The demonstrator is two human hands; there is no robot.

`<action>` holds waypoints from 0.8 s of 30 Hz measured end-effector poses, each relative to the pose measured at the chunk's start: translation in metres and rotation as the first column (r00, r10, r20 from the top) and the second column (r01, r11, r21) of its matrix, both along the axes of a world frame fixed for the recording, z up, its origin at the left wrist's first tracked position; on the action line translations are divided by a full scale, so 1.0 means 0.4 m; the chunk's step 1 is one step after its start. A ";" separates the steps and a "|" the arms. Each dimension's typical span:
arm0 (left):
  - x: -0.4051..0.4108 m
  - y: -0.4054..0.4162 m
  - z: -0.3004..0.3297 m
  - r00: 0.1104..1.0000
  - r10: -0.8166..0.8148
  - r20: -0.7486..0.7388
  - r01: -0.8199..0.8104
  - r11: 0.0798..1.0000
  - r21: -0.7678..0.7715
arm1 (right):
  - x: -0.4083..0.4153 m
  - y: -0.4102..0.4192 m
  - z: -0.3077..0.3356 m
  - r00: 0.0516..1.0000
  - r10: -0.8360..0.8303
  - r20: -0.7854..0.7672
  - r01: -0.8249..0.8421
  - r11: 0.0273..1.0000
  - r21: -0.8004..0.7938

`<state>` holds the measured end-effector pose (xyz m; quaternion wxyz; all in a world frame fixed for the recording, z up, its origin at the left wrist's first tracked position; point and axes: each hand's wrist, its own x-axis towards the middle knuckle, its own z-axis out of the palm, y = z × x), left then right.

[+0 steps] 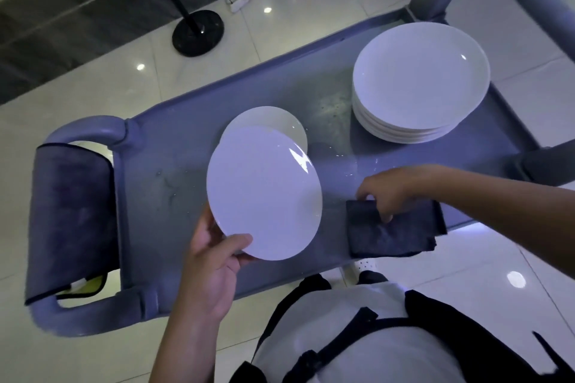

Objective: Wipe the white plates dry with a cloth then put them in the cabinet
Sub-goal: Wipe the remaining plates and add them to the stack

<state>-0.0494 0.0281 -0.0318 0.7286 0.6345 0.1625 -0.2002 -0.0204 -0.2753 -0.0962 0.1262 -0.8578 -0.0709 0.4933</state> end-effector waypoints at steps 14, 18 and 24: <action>-0.027 -0.108 0.059 0.985 -0.101 0.142 0.089 0.992 0.092 | 0.056 0.147 0.237 0.473 -0.874 -0.111 0.434 0.122 0.892; -0.035 -0.101 0.071 0.984 -0.125 0.125 0.116 0.991 0.071 | 0.056 0.225 0.222 0.578 -0.787 -0.218 0.403 0.043 0.914; -0.037 -0.068 0.083 0.994 -0.060 0.091 0.066 0.996 -0.065 | 0.028 0.245 0.236 0.851 -0.523 0.038 0.135 0.288 0.948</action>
